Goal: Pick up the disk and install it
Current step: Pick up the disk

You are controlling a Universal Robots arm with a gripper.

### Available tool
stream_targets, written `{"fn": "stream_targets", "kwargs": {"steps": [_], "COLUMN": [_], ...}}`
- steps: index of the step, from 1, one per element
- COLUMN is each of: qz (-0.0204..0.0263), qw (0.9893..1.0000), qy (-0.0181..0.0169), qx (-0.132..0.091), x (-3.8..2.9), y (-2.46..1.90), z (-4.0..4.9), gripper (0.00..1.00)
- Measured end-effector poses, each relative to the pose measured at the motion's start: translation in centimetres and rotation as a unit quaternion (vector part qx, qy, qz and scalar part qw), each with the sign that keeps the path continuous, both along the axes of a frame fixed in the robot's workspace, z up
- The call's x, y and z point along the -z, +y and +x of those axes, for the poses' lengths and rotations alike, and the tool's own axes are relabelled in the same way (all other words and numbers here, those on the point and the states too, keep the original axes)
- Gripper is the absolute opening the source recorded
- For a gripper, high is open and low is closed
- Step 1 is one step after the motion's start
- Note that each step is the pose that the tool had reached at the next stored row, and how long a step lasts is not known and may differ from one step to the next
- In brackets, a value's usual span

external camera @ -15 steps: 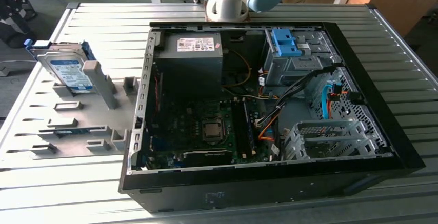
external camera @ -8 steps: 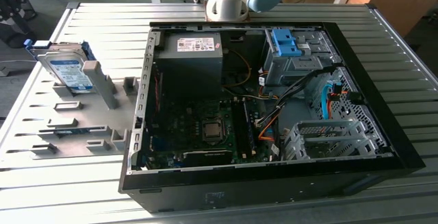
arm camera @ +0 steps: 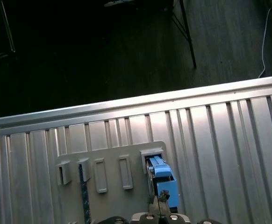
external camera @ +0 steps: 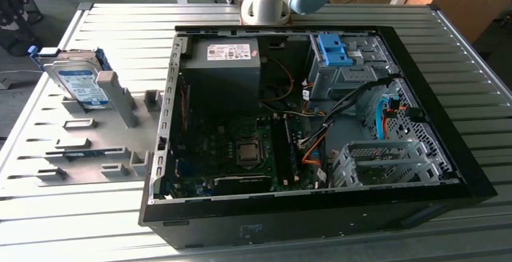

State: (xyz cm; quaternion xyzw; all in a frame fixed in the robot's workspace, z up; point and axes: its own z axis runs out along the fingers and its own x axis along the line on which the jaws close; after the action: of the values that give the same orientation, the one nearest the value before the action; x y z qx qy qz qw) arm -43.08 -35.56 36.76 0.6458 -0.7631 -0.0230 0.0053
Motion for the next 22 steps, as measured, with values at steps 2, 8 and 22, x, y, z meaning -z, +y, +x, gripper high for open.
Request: {"fn": "stream_targets", "kwargs": {"steps": [2, 8, 22], "qz": [-0.0004, -0.0008, -0.0011], "qw": [1.0000, 1.0000, 1.0000], "qy": [-0.0006, -0.0007, -0.0008], "qx": [-0.004, -0.004, -0.005], "x": [0.14, 0.76, 1.88], "y": [0.02, 0.68, 0.69], "z": [0.02, 0.29, 0.51], "gripper": [0.11, 0.11, 0.53]}}
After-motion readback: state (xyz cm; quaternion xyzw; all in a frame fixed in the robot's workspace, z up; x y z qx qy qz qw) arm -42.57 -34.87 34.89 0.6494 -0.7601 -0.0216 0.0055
